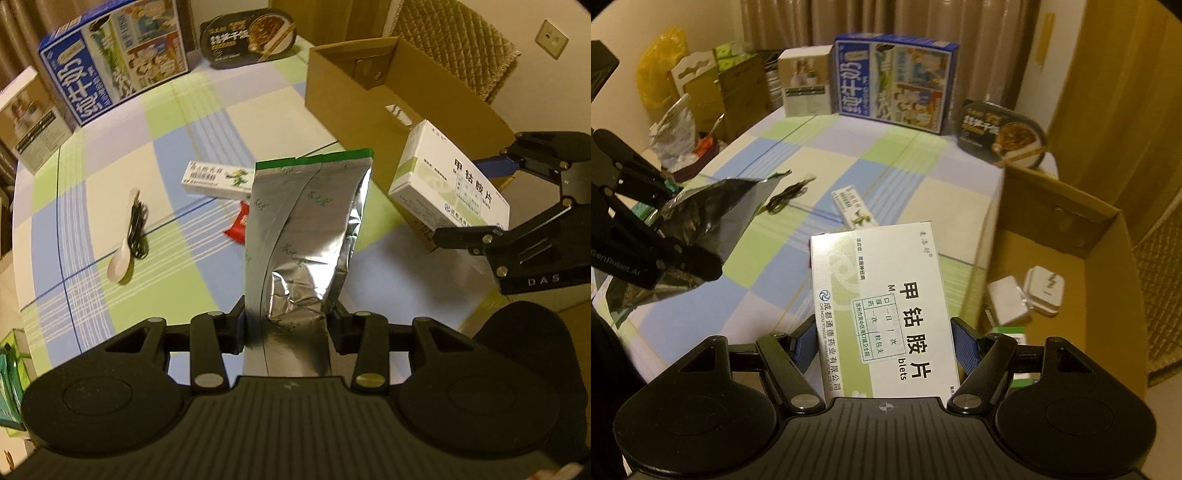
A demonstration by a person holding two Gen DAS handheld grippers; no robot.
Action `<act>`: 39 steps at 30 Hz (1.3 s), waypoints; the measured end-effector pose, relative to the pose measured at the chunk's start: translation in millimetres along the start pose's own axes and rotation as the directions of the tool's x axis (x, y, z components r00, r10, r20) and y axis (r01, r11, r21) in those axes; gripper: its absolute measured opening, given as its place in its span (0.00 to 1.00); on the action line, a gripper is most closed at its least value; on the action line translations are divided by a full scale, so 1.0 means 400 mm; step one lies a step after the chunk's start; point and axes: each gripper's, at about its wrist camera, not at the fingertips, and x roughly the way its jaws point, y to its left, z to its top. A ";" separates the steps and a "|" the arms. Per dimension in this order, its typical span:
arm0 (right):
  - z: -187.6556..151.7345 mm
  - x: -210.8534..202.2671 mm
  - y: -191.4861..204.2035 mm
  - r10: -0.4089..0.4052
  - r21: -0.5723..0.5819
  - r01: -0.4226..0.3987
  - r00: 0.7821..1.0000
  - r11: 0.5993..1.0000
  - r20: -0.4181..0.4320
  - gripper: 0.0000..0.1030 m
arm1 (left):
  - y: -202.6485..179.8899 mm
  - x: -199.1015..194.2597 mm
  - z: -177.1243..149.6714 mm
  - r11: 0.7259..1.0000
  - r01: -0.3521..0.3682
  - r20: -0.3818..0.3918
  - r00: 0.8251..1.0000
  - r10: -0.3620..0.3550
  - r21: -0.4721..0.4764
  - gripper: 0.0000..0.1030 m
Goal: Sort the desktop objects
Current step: 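Lift and carry the foil bag and medicine box over the cardboard box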
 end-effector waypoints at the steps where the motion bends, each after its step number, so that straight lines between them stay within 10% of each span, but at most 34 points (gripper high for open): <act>1: 0.001 -0.006 -0.007 -0.003 0.005 0.003 1.000 1.000 0.002 0.68 | -0.007 -0.002 0.004 1.000 0.002 0.002 1.000 -0.002 0.005 0.36; 39: -0.059 -0.112 -0.371 -0.178 0.156 0.178 0.984 0.972 -0.011 0.68 | -0.308 0.070 0.259 0.983 0.154 0.024 0.987 -0.157 0.098 0.36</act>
